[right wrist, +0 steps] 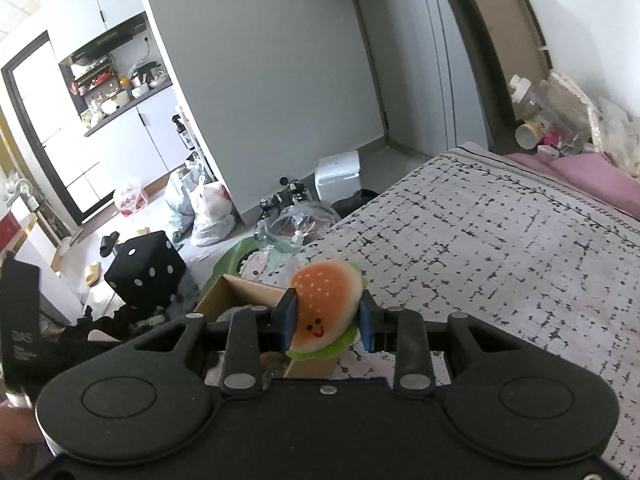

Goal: Organize soft objects
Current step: 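Carry the snack box and burger squishy over the box with both grippers, then open both grippers to drop the snack box and burger into the box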

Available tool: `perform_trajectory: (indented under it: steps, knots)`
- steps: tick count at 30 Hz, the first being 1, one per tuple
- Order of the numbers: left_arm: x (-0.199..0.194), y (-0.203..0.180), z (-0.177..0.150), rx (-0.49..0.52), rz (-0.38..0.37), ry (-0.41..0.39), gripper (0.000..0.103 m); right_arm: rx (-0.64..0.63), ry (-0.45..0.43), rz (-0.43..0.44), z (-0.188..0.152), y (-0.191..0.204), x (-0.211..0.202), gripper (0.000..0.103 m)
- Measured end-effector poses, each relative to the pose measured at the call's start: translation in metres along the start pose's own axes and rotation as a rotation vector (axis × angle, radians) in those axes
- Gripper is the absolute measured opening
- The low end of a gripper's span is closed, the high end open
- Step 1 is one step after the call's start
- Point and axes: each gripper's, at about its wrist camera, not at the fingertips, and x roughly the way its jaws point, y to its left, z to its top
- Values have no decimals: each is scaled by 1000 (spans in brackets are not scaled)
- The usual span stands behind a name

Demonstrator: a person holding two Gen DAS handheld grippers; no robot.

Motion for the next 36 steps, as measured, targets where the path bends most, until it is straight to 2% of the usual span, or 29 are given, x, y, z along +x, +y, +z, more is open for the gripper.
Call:
perform_trajectory:
  steps: [3, 6, 16, 26, 36]
  knots:
    - [6, 2, 1, 2, 13, 17, 67, -8, -9, 12, 1, 3, 5, 31]
    - [10, 7, 3, -21, -7, 33, 68, -9, -20, 9, 1, 6, 11, 31]
    - [-1, 10, 7, -27, -40, 4, 69, 6, -36, 39, -1, 14, 30, 31]
    - [-4, 19, 8, -52, -83, -1, 69, 46, 16, 120, -13, 26, 55, 31]
    - [-3, 29, 12, -65, -91, 5, 69, 17, 20, 110, -24, 39, 71, 33]
